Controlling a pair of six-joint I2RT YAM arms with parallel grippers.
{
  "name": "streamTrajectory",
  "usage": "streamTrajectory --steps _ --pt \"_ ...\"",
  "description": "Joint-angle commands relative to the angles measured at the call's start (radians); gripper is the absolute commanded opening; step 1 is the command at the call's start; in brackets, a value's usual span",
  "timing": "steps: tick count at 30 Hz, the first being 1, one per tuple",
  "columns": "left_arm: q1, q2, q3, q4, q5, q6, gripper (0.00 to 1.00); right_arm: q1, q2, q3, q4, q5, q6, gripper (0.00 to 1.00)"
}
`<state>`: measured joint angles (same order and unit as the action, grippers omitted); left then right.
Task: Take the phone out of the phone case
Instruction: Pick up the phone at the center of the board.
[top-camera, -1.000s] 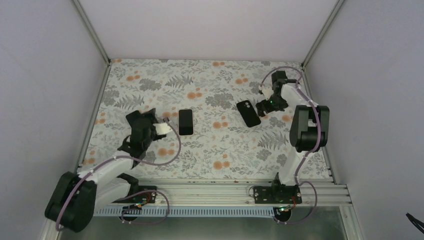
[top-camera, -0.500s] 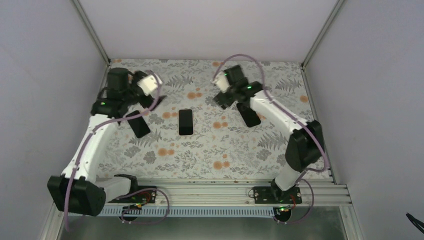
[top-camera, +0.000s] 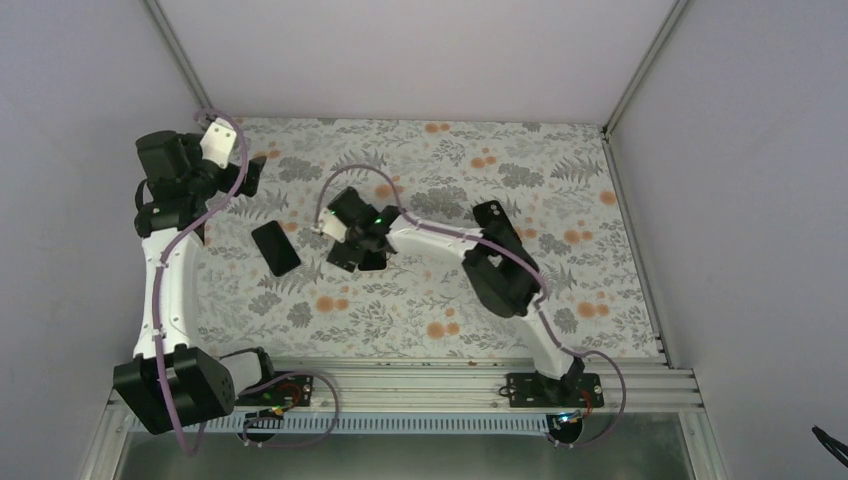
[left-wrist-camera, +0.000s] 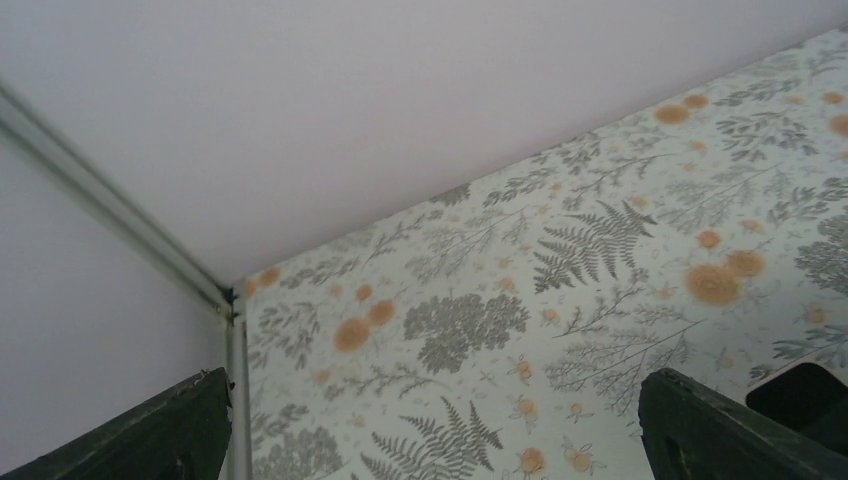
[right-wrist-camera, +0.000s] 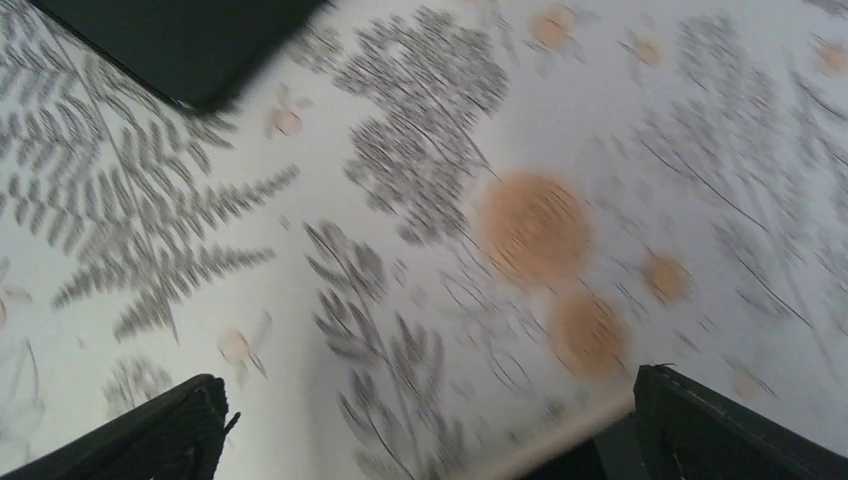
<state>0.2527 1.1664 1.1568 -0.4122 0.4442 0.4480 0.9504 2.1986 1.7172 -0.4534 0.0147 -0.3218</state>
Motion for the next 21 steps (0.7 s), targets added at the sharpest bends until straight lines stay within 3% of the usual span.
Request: streamTrajectory --steps 1,11,21 --pt "0.047 -0.015 -0.024 0.028 0.013 -0.034 1.0 0.039 0.103 0.104 -0.007 0.06 -0.01 1.0" --pt "0.09 0.014 -0.063 0.015 0.1 -0.01 1.0 0.034 -0.04 -0.216 0.18 0.323 -0.108 1.0" --pt "0.099 0.042 -0.072 -0.016 0.229 0.001 1.0 -0.044 -0.125 -0.423 0.169 0.31 -0.094 1.0"
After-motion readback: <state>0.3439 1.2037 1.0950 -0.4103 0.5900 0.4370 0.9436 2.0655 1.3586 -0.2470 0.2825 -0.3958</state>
